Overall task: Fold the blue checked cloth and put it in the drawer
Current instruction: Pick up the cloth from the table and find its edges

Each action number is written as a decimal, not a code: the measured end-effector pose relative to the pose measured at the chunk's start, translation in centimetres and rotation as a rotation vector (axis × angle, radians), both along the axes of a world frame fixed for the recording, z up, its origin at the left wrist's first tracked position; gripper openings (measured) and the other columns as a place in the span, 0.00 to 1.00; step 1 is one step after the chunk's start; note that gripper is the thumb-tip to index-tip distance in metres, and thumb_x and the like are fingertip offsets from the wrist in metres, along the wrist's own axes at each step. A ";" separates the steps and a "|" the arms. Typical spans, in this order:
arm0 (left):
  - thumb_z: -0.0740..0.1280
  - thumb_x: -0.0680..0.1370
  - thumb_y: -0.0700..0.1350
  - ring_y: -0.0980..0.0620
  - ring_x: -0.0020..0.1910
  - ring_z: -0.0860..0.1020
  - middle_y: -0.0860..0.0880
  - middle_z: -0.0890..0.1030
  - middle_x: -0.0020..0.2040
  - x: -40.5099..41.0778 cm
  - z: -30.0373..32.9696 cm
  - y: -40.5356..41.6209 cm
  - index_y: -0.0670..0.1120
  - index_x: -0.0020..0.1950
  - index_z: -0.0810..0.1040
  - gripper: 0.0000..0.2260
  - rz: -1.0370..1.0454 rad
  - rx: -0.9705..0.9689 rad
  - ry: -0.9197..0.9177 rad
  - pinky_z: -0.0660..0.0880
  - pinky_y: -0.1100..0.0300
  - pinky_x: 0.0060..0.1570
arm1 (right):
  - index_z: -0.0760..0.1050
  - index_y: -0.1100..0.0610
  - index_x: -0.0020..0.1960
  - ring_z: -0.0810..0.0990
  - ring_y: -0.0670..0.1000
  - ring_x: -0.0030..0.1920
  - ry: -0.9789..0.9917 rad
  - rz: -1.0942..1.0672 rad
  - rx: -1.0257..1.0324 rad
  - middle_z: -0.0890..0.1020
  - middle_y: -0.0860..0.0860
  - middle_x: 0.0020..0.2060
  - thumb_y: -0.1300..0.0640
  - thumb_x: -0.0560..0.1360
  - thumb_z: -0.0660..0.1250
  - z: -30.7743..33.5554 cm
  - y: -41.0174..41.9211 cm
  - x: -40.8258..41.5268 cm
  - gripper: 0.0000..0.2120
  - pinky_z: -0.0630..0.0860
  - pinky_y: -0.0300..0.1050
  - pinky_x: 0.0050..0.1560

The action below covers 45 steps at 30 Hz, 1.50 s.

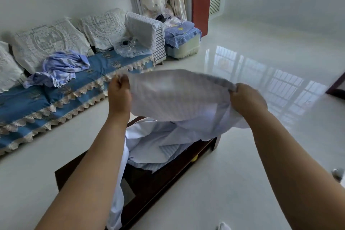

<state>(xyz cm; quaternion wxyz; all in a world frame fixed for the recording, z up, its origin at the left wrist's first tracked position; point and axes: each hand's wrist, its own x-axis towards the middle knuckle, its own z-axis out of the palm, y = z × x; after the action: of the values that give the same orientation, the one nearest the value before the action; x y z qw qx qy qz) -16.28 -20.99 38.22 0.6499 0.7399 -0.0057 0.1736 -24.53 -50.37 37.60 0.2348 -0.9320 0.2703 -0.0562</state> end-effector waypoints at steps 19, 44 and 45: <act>0.68 0.73 0.56 0.49 0.45 0.79 0.50 0.82 0.44 -6.6 -13.3 -13.3 0.49 0.45 0.79 0.11 -0.876 0.692 0.493 0.77 0.53 0.49 | 0.77 0.50 0.38 0.75 0.40 0.31 -0.384 0.153 0.500 0.80 0.47 0.31 0.57 0.75 0.68 -4.8 -2.1 -7.6 0.08 0.69 0.30 0.34; 0.67 0.75 0.57 0.53 0.40 0.76 0.52 0.79 0.40 -9.9 -8.3 -28.7 0.49 0.48 0.77 0.12 -1.104 1.043 0.047 0.73 0.55 0.43 | 0.69 0.53 0.38 0.75 0.54 0.38 -0.088 0.004 0.211 0.76 0.49 0.32 0.50 0.76 0.66 -6.2 -14.4 -14.6 0.11 0.69 0.47 0.37; 0.67 0.75 0.56 0.52 0.42 0.77 0.51 0.80 0.42 -9.0 -9.4 -28.5 0.49 0.47 0.79 0.11 -1.086 1.099 0.102 0.74 0.55 0.45 | 0.69 0.54 0.38 0.74 0.53 0.35 -0.173 -0.009 0.208 0.74 0.47 0.30 0.52 0.76 0.66 -6.0 -15.0 -15.0 0.11 0.68 0.47 0.35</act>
<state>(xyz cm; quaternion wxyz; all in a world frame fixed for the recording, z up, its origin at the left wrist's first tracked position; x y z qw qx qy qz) -25.25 -49.45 28.78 0.1829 0.8566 -0.4232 -0.2315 -39.50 -65.38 31.61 0.3526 -0.8929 0.2578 -0.1090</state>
